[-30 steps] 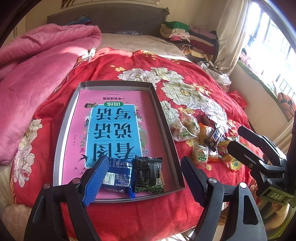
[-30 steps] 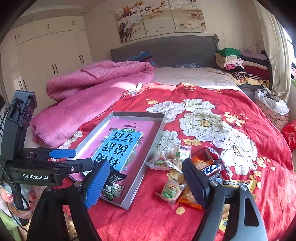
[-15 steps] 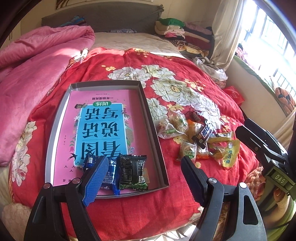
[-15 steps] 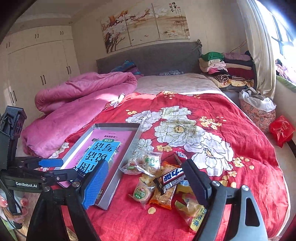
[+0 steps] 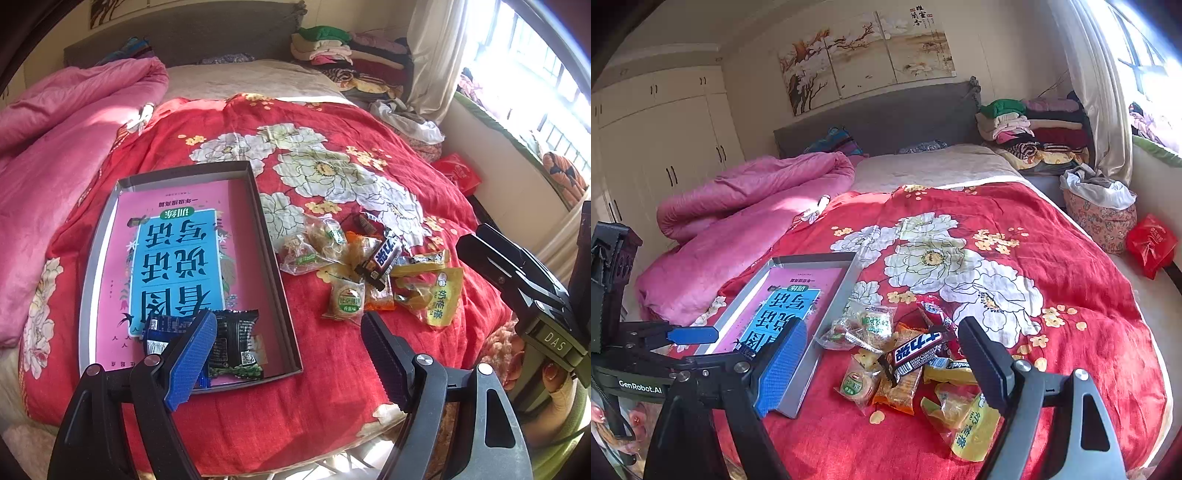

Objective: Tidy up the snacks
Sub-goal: 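Withdraw both grippers from the tray back toward the snack pile, then grasp a clear pastry bag with the left gripper while the right gripper reaches a chocolate bar, then close the right gripper on the chocolate bar while the left gripper lifts the pastry bag, then carry the pastry bag and chocolate bar over the grey tray with both grippers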

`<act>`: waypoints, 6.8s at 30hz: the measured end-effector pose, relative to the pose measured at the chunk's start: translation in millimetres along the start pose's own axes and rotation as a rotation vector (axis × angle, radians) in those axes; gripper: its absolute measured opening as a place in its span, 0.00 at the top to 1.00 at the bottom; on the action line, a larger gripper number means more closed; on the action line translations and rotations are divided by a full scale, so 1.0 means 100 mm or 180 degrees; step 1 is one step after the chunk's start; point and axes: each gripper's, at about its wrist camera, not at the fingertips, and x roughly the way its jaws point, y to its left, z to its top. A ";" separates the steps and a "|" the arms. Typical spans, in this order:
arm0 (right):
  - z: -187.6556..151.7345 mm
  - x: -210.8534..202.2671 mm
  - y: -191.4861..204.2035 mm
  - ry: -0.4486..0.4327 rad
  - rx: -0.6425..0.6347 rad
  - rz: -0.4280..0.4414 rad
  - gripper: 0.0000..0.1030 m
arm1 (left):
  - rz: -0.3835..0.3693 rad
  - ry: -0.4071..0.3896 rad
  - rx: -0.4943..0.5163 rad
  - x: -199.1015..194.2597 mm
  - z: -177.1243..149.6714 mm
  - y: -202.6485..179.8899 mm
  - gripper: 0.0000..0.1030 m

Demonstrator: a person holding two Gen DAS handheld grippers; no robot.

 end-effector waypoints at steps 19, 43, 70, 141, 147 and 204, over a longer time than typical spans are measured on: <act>-0.05 0.09 -0.22 0.0153 0.0121 0.0025 0.19 | -0.0045 0.0066 0.0194 0.16 0.28 -0.32 0.21; -0.24 0.69 -0.15 0.0648 -0.0051 0.0128 0.19 | -0.0139 0.0318 0.0305 0.91 0.67 -0.33 0.21; -0.30 1.14 -0.20 0.0840 -0.0320 -0.0201 0.34 | -0.0266 0.0620 0.0529 1.62 0.90 -0.45 0.23; -0.20 1.29 -0.64 0.0733 0.0648 0.0249 0.65 | -0.0857 0.0390 -0.0157 1.12 0.85 -0.09 0.70; -0.16 1.31 -0.73 0.0684 0.0767 0.0293 0.72 | -0.0856 0.0327 -0.0177 1.01 0.86 -0.03 0.70; -0.03 0.77 0.97 0.0507 -0.0303 0.1126 0.83 | -0.0241 -0.0302 -0.0966 -0.20 0.27 1.60 0.70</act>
